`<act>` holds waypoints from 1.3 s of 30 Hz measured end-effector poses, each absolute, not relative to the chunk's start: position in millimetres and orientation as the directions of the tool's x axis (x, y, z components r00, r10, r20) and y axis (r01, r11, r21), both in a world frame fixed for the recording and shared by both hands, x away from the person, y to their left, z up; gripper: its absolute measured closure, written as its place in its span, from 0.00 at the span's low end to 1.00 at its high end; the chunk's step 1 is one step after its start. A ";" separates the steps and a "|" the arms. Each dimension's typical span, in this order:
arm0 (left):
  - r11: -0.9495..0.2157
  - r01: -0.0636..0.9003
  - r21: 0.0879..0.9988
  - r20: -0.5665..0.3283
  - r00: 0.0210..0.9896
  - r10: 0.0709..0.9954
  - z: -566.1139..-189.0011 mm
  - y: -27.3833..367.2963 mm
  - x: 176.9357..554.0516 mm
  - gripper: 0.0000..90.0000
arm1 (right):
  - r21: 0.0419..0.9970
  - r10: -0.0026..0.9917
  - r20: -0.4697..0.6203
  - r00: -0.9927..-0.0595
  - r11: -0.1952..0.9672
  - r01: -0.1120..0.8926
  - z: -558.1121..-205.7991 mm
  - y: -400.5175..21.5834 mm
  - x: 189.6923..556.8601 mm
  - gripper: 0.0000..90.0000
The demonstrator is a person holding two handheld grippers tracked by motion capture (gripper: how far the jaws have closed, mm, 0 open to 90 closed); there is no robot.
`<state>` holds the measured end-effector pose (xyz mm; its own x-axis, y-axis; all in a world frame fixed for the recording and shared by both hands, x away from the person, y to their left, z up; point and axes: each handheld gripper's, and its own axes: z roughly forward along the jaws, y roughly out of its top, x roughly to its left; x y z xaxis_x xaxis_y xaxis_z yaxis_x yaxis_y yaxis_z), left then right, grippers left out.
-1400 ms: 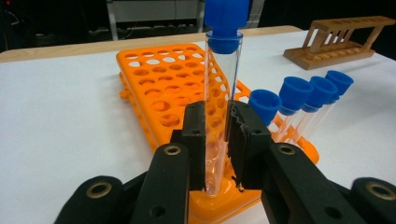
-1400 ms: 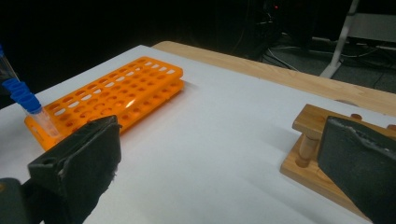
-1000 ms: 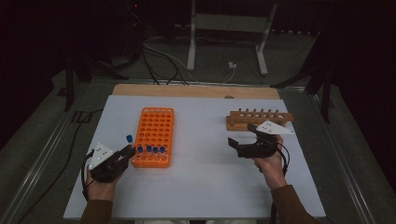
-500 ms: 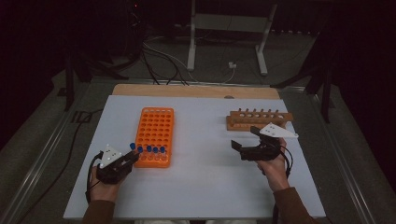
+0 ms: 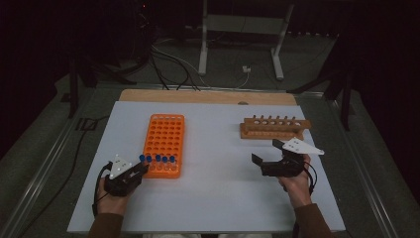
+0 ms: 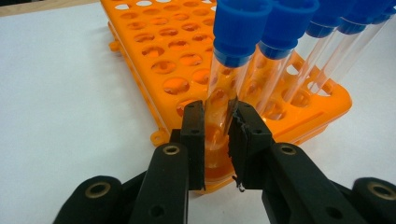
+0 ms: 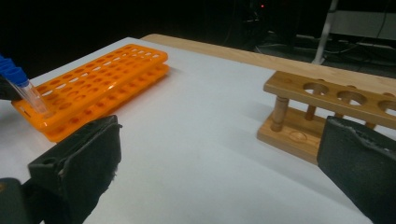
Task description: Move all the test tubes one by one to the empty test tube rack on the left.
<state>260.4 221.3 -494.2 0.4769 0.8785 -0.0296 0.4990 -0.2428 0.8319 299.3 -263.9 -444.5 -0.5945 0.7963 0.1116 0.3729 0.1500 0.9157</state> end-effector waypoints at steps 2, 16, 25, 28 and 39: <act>-0.241 0.501 0.831 -0.032 0.475 0.879 -494.0 221.3 260.3 0.86 | 0.917 0.801 0.111 -0.588 0.145 0.371 -446.1 -267.3 296.5 0.00; -0.158 0.469 0.869 -0.081 0.450 0.889 -481.2 238.8 242.3 0.65 | 0.931 0.821 0.119 -0.558 0.103 0.351 -459.0 -289.2 275.3 0.00; -0.081 0.348 0.934 -0.072 0.404 0.912 -466.0 260.0 225.3 0.37 | 0.944 0.830 0.101 -0.548 0.093 0.315 -461.1 -295.6 266.5 0.00; -0.065 0.317 0.946 -0.066 0.387 0.920 -461.6 262.7 223.8 0.27 | 0.947 0.836 0.090 -0.541 0.096 0.306 -461.4 -297.0 265.2 0.00; -0.033 0.317 0.948 -0.090 0.366 0.926 -459.1 264.0 229.6 0.01 | 0.948 0.841 0.086 -0.535 0.096 0.304 -464.8 -299.7 264.6 0.00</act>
<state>229.6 264.0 -459.1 0.3657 0.9264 -0.0902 0.3168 -0.0327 0.9479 264.6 -299.7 -464.8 -0.5346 0.8407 0.0861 0.3037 0.0960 0.9479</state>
